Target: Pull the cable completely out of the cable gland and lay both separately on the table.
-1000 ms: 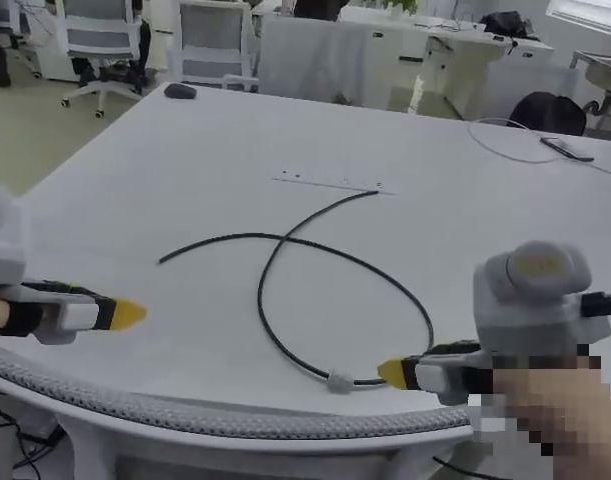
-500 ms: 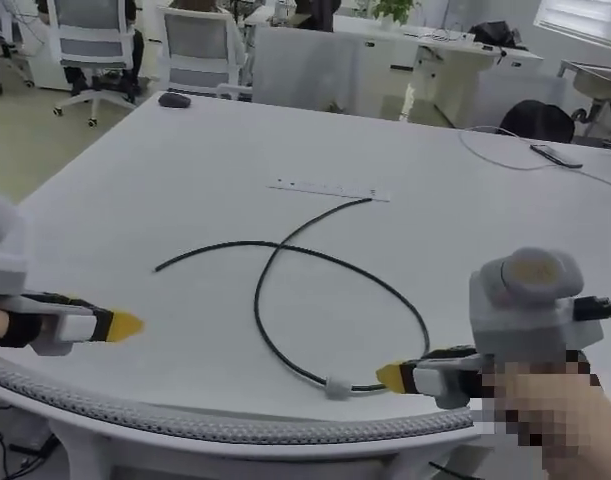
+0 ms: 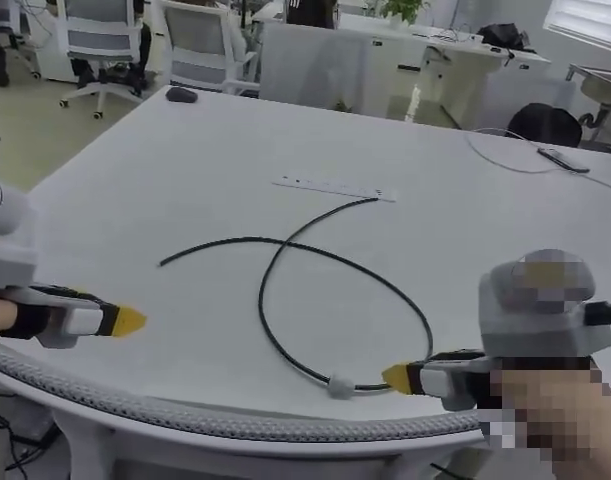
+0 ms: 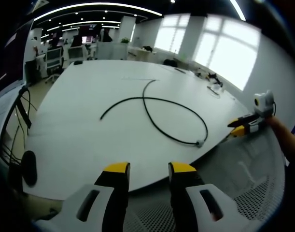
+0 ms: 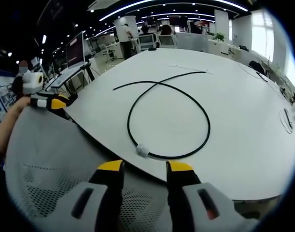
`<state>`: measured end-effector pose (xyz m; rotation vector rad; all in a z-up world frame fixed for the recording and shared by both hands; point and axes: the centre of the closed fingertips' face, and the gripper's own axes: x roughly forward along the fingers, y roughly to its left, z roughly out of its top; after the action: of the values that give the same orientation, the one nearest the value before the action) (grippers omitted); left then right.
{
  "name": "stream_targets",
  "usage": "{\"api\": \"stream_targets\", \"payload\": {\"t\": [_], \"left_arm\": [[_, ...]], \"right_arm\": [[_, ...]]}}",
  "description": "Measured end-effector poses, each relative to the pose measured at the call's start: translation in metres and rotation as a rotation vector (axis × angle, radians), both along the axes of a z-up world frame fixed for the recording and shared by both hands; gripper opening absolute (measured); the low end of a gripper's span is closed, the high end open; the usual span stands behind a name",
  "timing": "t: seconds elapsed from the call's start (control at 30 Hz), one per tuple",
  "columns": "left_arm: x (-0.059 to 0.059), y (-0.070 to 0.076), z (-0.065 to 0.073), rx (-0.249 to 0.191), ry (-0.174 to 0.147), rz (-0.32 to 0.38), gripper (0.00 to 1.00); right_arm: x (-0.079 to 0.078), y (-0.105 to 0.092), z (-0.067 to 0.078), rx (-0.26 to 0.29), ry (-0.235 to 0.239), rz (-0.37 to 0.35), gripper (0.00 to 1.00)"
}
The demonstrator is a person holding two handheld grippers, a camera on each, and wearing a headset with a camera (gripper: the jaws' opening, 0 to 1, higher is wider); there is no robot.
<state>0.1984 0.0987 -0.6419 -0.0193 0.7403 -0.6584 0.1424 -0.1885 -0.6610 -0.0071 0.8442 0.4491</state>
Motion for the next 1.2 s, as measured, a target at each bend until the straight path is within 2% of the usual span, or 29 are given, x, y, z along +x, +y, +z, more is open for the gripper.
{"api": "stream_targets", "payload": {"t": [0.2,0.6,0.77,0.83,0.87,0.9,0.97,1.03,1.07,1.13,1.2], "left_arm": [[-0.002,0.0,-0.002,0.009,0.012,-0.002,0.32],[-0.003,0.002,-0.004,0.024,0.026,-0.002,0.31],[-0.003,0.003,-0.005,0.027,0.029,0.005,0.29],[-0.003,0.004,-0.005,0.033,0.031,0.008,0.29],[-0.003,0.004,-0.005,0.034,0.031,0.008,0.29],[-0.002,0.006,-0.006,0.036,0.034,0.012,0.29],[-0.002,0.006,-0.006,0.034,0.036,0.013,0.29],[-0.003,0.005,-0.007,0.043,0.04,0.003,0.28],[-0.004,0.005,-0.008,0.046,0.044,0.003,0.28],[-0.004,0.005,-0.007,0.044,0.042,0.003,0.28],[-0.004,0.005,-0.007,0.045,0.043,0.004,0.27]], "right_arm": [[-0.001,0.004,0.0,0.013,0.003,0.021,0.32],[-0.003,0.007,0.0,0.021,0.007,0.039,0.31],[-0.001,0.007,0.003,0.019,-0.014,0.049,0.31],[-0.007,0.015,0.001,0.005,0.014,0.137,0.31],[-0.005,0.019,0.004,0.009,-0.004,0.201,0.29],[-0.004,0.023,0.007,0.031,-0.005,0.217,0.26],[0.002,0.024,0.015,0.02,-0.009,0.257,0.24],[0.008,0.024,0.014,-0.097,0.021,0.366,0.25],[0.009,0.028,0.012,-0.157,0.056,0.444,0.26],[0.011,0.038,0.006,-0.188,0.11,0.528,0.28],[0.023,0.048,-0.006,-0.242,0.124,0.582,0.27]]}}
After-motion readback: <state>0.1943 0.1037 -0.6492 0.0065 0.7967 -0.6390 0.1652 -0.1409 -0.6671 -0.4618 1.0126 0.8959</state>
